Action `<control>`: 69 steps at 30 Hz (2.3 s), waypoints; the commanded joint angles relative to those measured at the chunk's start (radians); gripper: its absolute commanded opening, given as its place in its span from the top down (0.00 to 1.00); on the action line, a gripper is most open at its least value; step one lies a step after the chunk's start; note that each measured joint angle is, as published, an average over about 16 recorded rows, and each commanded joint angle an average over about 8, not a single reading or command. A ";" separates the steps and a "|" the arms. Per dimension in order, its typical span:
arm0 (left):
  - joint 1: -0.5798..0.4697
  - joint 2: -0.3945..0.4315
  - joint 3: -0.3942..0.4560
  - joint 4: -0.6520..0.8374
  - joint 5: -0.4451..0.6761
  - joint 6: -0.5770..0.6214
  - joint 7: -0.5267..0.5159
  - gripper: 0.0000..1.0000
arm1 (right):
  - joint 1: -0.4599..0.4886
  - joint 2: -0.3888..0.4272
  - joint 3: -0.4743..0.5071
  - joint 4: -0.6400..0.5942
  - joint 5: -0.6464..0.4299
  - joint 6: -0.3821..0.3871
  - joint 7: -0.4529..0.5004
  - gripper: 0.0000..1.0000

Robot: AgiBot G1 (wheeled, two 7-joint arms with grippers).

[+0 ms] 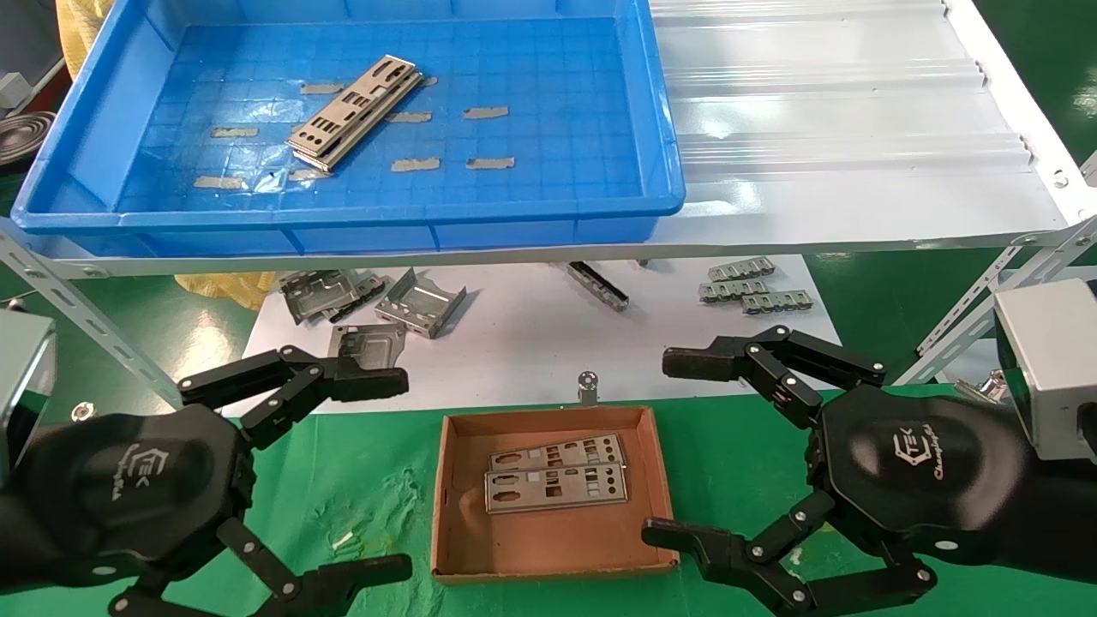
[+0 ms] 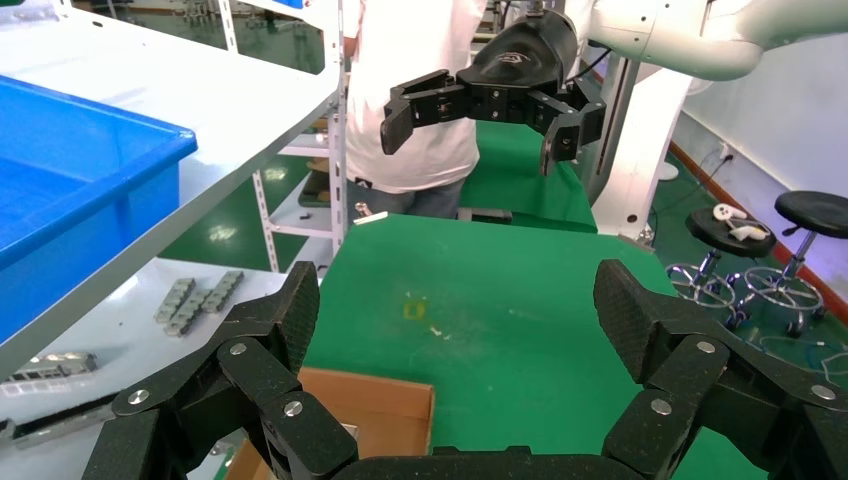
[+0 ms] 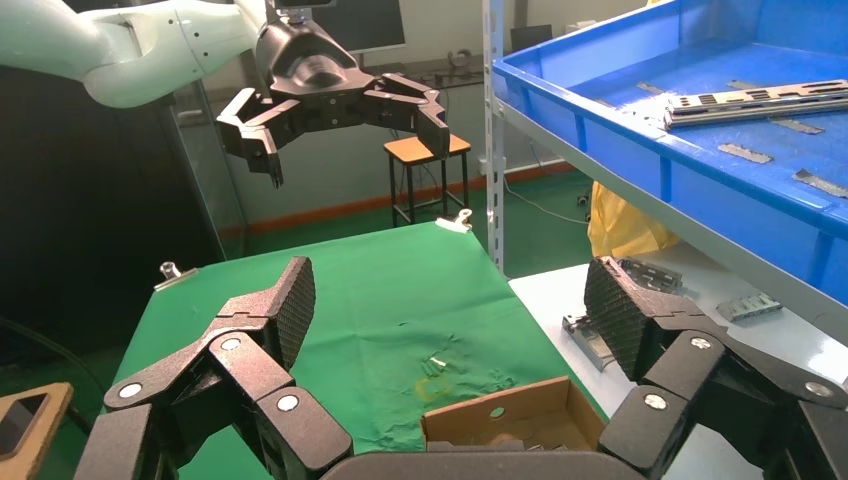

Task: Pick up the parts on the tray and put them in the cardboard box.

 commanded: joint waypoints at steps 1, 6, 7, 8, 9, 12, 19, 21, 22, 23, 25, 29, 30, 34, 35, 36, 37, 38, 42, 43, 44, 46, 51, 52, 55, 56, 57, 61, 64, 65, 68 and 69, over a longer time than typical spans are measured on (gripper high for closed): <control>0.000 0.000 0.000 0.000 0.000 0.000 0.000 0.00 | 0.000 0.000 0.000 0.000 0.000 0.000 0.000 0.00; 0.000 0.000 0.000 0.000 0.000 0.000 0.000 0.00 | 0.000 0.000 0.000 0.000 0.000 0.000 0.000 0.00; 0.000 0.000 0.000 0.000 0.000 0.000 0.000 0.00 | 0.000 0.000 0.000 0.000 0.000 0.000 0.000 0.00; 0.000 0.000 0.000 0.000 0.000 0.000 0.000 0.00 | 0.000 0.000 0.000 0.000 0.000 0.000 0.000 0.00; 0.000 0.000 0.000 0.000 0.000 0.000 0.000 0.00 | 0.000 0.000 0.000 0.000 0.000 0.000 0.000 0.00; 0.000 0.000 0.000 0.000 0.000 0.000 0.000 0.00 | 0.000 0.000 0.000 0.000 0.000 0.000 0.000 0.00; 0.000 0.000 0.000 0.000 0.000 0.000 0.000 0.00 | 0.000 0.000 0.000 0.000 0.000 0.000 0.000 0.00; 0.000 0.000 0.000 0.000 0.000 0.000 0.000 0.00 | 0.000 0.000 0.000 0.000 0.000 0.000 0.000 0.00; 0.000 0.000 0.000 0.000 0.000 0.000 0.000 0.00 | 0.000 0.000 0.000 0.000 0.000 0.000 0.000 0.00; 0.000 0.000 0.000 0.000 0.000 0.000 0.000 0.00 | 0.000 0.000 0.000 0.000 0.000 0.000 0.000 0.00; 0.000 0.000 0.000 0.000 0.000 0.000 0.000 0.00 | 0.000 0.000 0.000 0.000 0.000 0.000 0.000 0.00; 0.000 0.000 0.000 0.000 0.000 0.000 0.000 0.00 | 0.000 0.000 0.000 0.000 0.000 0.000 0.000 0.00; 0.000 0.000 0.000 0.000 0.000 0.000 0.000 0.00 | 0.000 0.000 0.000 0.000 0.000 0.000 0.000 0.00; 0.000 0.000 0.000 0.000 0.000 0.000 0.000 0.00 | 0.000 0.000 0.000 0.000 0.000 0.000 0.000 0.00; 0.000 0.000 0.000 0.000 0.000 0.000 0.000 0.00 | 0.000 0.000 0.000 0.000 0.000 0.000 0.000 0.00; 0.000 0.000 0.000 0.000 0.000 0.000 0.000 0.00 | 0.000 0.000 0.000 0.000 0.000 0.000 0.000 0.00; 0.000 0.000 0.000 0.000 0.000 0.000 0.000 0.00 | 0.000 0.000 0.000 0.000 0.000 0.000 0.000 0.00; 0.000 0.000 0.000 0.000 0.000 0.000 0.000 0.00 | 0.000 0.000 0.000 0.000 0.000 0.000 0.000 0.00; 0.000 0.000 0.000 0.000 0.000 0.000 0.000 0.00 | 0.000 0.000 0.000 0.000 0.000 0.000 0.000 0.00; 0.000 0.000 0.000 0.000 0.000 0.000 0.000 0.00 | 0.000 0.000 0.000 0.000 0.000 0.000 0.000 0.00; 0.000 0.000 0.000 0.000 0.000 0.000 0.000 0.00 | 0.000 0.000 0.000 0.000 0.000 0.000 0.000 0.00; 0.000 0.000 0.000 0.000 0.000 0.000 0.000 0.00 | 0.000 0.000 0.000 0.000 0.000 0.000 0.000 0.00; 0.000 0.000 0.000 0.000 0.000 0.000 0.000 0.00 | 0.000 0.000 0.000 0.000 0.000 0.000 0.000 0.00; 0.000 0.000 0.000 0.000 0.000 0.000 0.000 0.00 | 0.000 0.000 0.000 0.000 0.000 0.000 0.000 0.00; 0.000 0.000 0.000 0.000 0.000 0.000 0.000 0.00 | 0.000 0.000 0.000 0.000 0.000 0.000 0.000 0.00; 0.000 0.000 0.000 0.000 0.000 0.000 0.000 0.00 | 0.000 0.000 0.000 0.000 0.000 0.000 0.000 0.00; 0.000 0.000 0.000 0.000 0.000 0.000 0.000 0.00 | 0.000 0.000 0.000 0.000 0.000 0.000 0.000 0.00; 0.000 0.000 0.000 0.000 0.000 0.000 0.000 0.00 | 0.000 0.000 0.000 0.000 0.000 0.000 0.000 0.00; 0.000 0.000 0.000 0.000 0.000 0.000 0.000 0.00 | 0.000 0.000 0.000 0.000 0.000 0.000 0.000 0.00; 0.000 0.000 0.000 0.000 0.000 0.000 0.000 0.00 | 0.000 0.000 0.000 0.000 0.000 0.000 0.000 0.00; 0.000 0.000 0.000 0.000 0.000 0.000 0.000 0.00 | 0.000 0.000 0.000 0.000 0.000 0.000 0.000 0.00; 0.000 0.000 0.000 0.000 0.000 0.000 0.000 0.00 | 0.000 0.000 0.000 0.000 0.000 0.000 0.000 0.00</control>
